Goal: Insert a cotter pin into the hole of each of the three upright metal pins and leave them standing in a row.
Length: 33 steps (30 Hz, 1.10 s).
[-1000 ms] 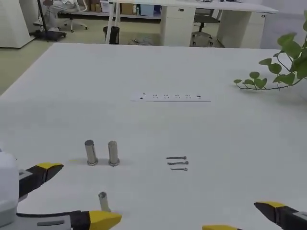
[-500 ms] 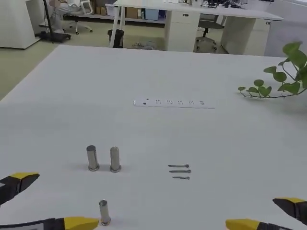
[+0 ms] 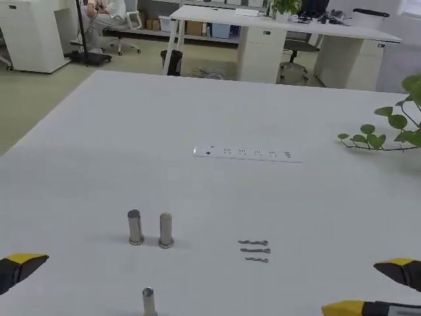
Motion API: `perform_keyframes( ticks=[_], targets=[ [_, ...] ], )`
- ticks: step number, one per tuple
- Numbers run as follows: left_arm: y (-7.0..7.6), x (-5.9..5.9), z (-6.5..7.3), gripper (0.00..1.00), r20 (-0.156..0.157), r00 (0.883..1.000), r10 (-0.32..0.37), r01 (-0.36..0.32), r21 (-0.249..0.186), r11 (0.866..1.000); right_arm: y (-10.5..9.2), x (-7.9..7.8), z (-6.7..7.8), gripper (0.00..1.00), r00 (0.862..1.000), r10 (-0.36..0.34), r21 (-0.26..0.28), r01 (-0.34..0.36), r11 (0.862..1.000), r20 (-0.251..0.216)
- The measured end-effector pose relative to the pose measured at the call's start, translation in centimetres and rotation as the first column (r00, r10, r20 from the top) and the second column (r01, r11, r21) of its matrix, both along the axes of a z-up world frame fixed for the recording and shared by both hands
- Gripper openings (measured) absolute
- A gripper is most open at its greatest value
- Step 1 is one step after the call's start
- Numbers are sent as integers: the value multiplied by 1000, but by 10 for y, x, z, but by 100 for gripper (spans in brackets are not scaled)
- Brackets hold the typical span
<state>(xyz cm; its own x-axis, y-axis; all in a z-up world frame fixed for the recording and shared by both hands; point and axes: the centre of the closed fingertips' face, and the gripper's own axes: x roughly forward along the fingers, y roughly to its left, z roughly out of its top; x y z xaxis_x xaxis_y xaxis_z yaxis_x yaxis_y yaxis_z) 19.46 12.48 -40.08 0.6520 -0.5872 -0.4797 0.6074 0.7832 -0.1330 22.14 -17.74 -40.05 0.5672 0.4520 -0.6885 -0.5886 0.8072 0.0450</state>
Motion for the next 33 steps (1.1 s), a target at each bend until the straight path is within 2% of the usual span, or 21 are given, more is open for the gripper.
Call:
perform_keyframes(
  ticks=[2,6,11,17,19,22,25,29,31,32,33],
  targets=[
    [1,0,2,99,-2,1000,11,-11,-13,1000,2,5,2,67,1000,19,-4,-19,1000,3],
    [3,-4,4,99,5,1000,12,-12,-5,1000,8,13,6,64,997,75,-27,-75,997,3],
    [1,-10,7,99,-5,1000,7,-7,-24,1000,14,24,8,59,991,136,-57,-136,989,1],
    [-2,-17,6,96,-14,1000,22,-23,-28,999,24,35,3,55,978,206,-94,-207,974,-26],
    [-4,-18,6,96,-20,999,29,-30,-43,999,27,36,0,53,972,233,-104,-236,966,-37],
    [-7,-24,5,94,-37,999,20,-22,-53,998,34,38,-6,52,961,270,-119,-274,954,-54],
    [-9,-28,3,94,-42,999,14,-16,-33,999,42,40,-12,50,948,310,-136,-318,938,-74],
    [-9,-31,1,94,-52,998,22,-24,-37,999,52,40,-17,47,922,375,-172,-386,906,-95],
    [-9,-32,0,94,-57,998,20,-22,-33,999,55,40,-22,46,902,416,-206,-432,878,-117],
    [-9,-32,-1,94,-60,998,21,-23,-29,999,57,41,-24,45,890,440,-229,-457,860,-124],
    [-8,-31,-1,94,-57,998,28,-29,-22,999,58,42,-26,44,882,453,-242,-471,848,-128]
  ],
)
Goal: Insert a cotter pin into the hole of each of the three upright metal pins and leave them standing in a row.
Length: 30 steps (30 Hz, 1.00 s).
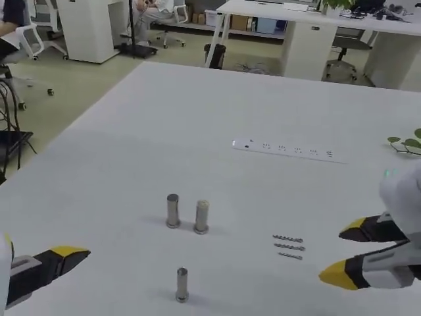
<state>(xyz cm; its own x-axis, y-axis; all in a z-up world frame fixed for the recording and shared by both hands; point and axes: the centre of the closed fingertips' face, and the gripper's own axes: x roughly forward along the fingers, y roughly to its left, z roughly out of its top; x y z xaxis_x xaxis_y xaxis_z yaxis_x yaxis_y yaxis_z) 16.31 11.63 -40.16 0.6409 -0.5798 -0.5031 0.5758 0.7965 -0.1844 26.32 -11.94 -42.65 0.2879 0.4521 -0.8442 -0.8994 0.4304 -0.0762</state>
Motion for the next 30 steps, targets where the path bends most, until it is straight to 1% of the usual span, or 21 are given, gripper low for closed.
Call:
perform_keyframes(
  ticks=[1,2,3,4,5,7,8,10,14,15,16,18,19,22,26,30],
  targets=[
    [1,0,0,94,2,1000,4,-4,2,1000,2,3,-2,42,999,29,-24,-28,999,18],
    [1,1,0,94,1,1000,11,-11,0,1000,3,5,-4,38,998,53,-40,-52,998,26],
    [1,1,0,94,1,1000,15,-15,-5,1000,4,6,-7,36,997,77,-59,-75,995,25],
    [1,1,0,94,1,1000,18,-18,-9,1000,5,8,-10,33,996,82,-68,-81,994,22],
    [1,1,0,94,1,1000,19,-19,-11,1000,6,9,-13,31,995,101,-87,-99,991,19],
    [0,1,0,93,2,1000,19,-19,-8,1000,9,11,-17,31,990,137,-119,-134,984,22],
    [0,1,0,93,1,1000,20,-20,-8,1000,10,12,-18,30,990,142,-126,-139,982,16],
    [2,2,-1,93,-2,999,45,-45,-10,999,12,15,-22,29,986,165,-151,-161,975,14],
    [5,2,-3,93,-7,998,63,-63,-13,998,17,20,-27,26,980,196,-178,-192,965,8],
    [5,1,-3,93,-9,998,62,-62,-11,998,16,20,-28,25,978,209,-194,-205,959,4],
    [4,0,-4,93,-11,998,60,-60,-8,998,16,22,-30,24,971,238,-221,-231,947,6],
    [4,-2,-5,92,-14,998,59,-59,-7,998,19,23,-33,22,969,249,-228,-243,943,-4],
    [3,-2,-5,92,-14,998,59,-59,-10,998,21,24,-35,21,969,247,-230,-242,943,-8],
    [1,-5,-7,91,-35,997,64,-65,-24,998,23,26,-40,16,966,258,-237,-257,937,-27],
    [0,-6,-8,90,-38,997,72,-73,-33,997,27,30,-44,13,967,252,-233,-254,939,-38],
    [-1,-4,-7,89,-35,996,77,-79,-41,996,29,30,-49,8,963,264,-234,-271,934,-62]
  ],
)
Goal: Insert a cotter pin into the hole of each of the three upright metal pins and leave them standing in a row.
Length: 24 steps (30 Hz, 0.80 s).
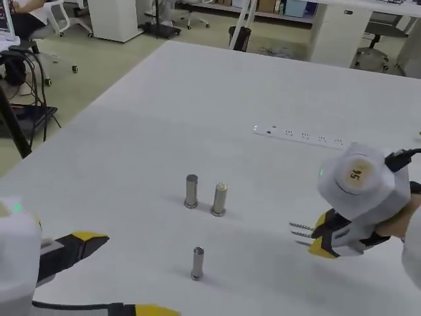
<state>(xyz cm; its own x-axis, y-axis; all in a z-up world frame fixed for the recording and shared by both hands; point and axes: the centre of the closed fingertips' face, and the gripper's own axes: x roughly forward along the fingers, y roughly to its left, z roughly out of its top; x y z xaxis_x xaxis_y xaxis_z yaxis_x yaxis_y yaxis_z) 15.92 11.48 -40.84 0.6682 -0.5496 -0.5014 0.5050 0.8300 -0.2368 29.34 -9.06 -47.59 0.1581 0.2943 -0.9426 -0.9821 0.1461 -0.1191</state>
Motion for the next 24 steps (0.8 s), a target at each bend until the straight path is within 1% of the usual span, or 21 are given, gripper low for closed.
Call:
perform_keyframes(
  ticks=[4,11,14,17,19,20,24],
  targets=[
    [-2,2,1,89,2,1000,-1,1,-8,1000,-1,3,-5,7,1000,-2,-14,2,1000,-7],
    [-3,2,0,87,-4,1000,-8,8,-6,1000,-2,8,-13,5,1000,-13,-22,12,1000,-28],
    [-3,2,0,83,1,1000,-8,8,-9,1000,-1,10,-13,4,999,-25,-16,24,1000,-42],
    [-4,2,0,82,1,1000,-8,8,-12,1000,-2,13,-15,3,999,-30,-18,29,999,-44],
    [-4,2,0,82,1,1000,-10,10,-11,1000,-3,12,-18,2,998,-32,-24,31,999,-60],
    [-5,2,0,82,0,1000,-11,11,-11,1000,-1,10,-18,2,996,-44,-8,44,999,-83],
    [-6,1,-2,82,-6,1000,-15,15,-11,1000,-2,11,-19,1,996,-35,-16,34,999,-78]
  ],
)
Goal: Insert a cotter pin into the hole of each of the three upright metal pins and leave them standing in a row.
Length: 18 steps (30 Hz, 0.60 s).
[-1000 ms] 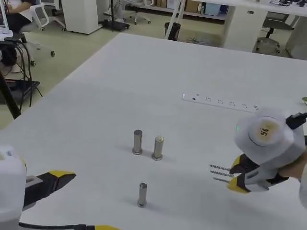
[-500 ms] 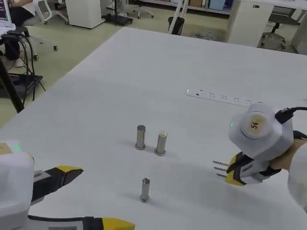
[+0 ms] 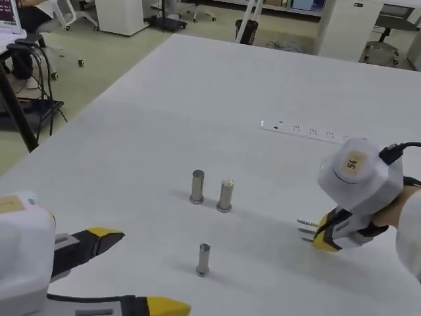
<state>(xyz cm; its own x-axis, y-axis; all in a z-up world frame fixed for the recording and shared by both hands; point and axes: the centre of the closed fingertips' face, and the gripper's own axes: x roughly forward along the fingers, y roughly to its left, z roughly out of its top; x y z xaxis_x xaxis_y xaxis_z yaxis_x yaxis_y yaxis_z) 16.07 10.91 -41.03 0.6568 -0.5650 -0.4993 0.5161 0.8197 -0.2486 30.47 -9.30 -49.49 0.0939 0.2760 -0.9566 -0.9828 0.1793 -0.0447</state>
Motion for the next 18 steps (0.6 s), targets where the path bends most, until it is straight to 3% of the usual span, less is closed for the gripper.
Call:
perform_keyframes(
  ticks=[8,9,16,18],
  targets=[
    [-1,0,1,79,7,1000,-4,4,-6,1000,-3,1,-5,0,1000,28,-11,-28,1000,7],
    [-1,0,1,79,7,1000,-4,4,-3,1000,-6,1,-4,0,1000,-3,-19,3,1000,9],
    [-2,0,5,79,13,1000,-12,12,4,1000,-9,-3,-3,0,999,39,-24,-38,999,25],
    [-2,0,6,79,14,1000,-13,13,3,1000,-7,-3,-3,0,998,49,-18,-48,999,50]
  ],
)
